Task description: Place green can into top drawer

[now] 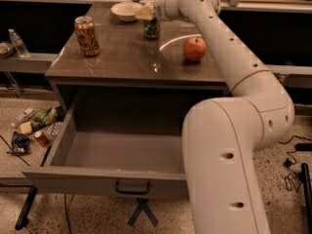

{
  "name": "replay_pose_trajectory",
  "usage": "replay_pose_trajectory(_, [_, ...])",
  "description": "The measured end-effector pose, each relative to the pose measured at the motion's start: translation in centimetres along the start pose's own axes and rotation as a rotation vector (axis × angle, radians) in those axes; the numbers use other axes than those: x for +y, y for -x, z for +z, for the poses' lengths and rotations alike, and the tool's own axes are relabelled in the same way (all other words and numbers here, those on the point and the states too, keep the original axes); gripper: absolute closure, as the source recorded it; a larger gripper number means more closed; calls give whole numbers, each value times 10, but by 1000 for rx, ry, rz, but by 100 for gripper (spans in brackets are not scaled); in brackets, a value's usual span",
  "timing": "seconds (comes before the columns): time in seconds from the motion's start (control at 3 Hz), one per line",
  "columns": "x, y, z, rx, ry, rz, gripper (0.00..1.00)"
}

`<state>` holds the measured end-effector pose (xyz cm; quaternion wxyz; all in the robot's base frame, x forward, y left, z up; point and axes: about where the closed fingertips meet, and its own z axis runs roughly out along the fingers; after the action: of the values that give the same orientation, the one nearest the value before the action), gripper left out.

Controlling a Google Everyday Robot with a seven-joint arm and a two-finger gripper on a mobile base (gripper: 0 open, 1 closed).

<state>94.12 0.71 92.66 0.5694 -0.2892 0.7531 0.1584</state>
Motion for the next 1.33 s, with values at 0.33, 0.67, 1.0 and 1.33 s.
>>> replay_pose_trajectory(0.33, [-1, -12, 3, 21, 52, -37, 65])
replay_pose_trajectory(0.67, [1, -16, -15, 35, 125, -77, 96])
replay_pose_trajectory(1.0, [11, 5, -98, 57, 242, -176, 100])
replay_pose_trajectory(1.33, [28, 16, -174, 64, 308, -205, 100])
